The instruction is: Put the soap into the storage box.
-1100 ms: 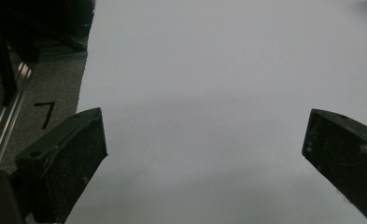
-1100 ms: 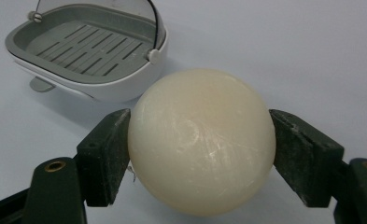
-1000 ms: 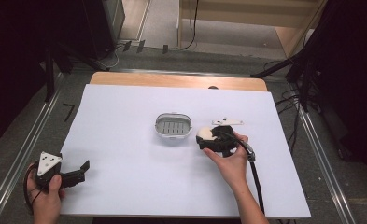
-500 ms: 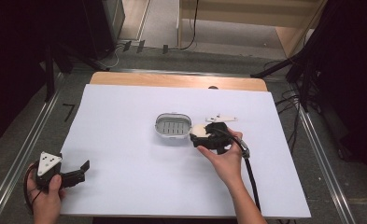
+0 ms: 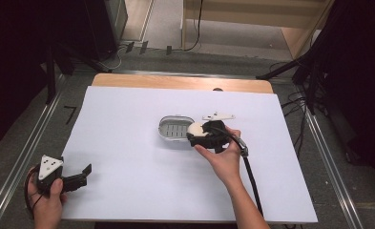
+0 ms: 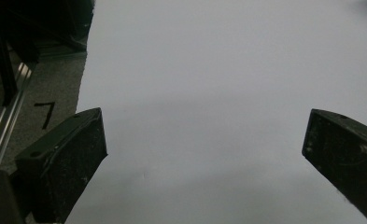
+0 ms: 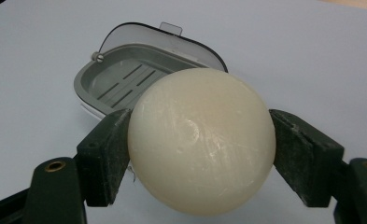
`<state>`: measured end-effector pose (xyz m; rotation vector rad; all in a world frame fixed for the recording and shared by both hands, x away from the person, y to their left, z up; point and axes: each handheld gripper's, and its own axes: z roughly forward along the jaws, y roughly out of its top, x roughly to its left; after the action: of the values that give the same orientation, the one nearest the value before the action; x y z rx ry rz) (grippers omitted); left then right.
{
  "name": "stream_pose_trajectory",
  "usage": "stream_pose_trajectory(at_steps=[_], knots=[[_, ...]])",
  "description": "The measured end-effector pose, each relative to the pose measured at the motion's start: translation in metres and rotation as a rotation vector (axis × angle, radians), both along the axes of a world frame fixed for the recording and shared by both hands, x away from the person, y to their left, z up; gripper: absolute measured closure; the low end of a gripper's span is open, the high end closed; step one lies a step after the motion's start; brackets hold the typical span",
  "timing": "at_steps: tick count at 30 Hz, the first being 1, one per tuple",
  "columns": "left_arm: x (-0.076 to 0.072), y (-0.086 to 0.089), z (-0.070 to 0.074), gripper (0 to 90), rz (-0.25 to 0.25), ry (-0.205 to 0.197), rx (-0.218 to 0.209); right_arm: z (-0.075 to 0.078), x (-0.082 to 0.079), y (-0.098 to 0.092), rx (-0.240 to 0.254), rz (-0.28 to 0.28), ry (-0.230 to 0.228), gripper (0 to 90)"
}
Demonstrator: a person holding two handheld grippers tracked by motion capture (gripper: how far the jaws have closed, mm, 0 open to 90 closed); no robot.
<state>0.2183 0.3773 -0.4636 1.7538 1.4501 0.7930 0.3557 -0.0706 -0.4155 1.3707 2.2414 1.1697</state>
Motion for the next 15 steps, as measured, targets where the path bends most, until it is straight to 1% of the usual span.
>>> stream_pose_trajectory(at_steps=[9, 15], knots=[[0.0, 0.0, 0.0, 0.4, -0.001, -0.001, -0.002, 0.004, 0.005, 0.014, 0.0, 0.02, -0.002, 25.3], [0.0, 0.0, 0.0, 0.4, -0.002, -0.004, -0.003, 0.005, 0.01, 0.023, 0.002, 0.022, -0.003, 25.3]])
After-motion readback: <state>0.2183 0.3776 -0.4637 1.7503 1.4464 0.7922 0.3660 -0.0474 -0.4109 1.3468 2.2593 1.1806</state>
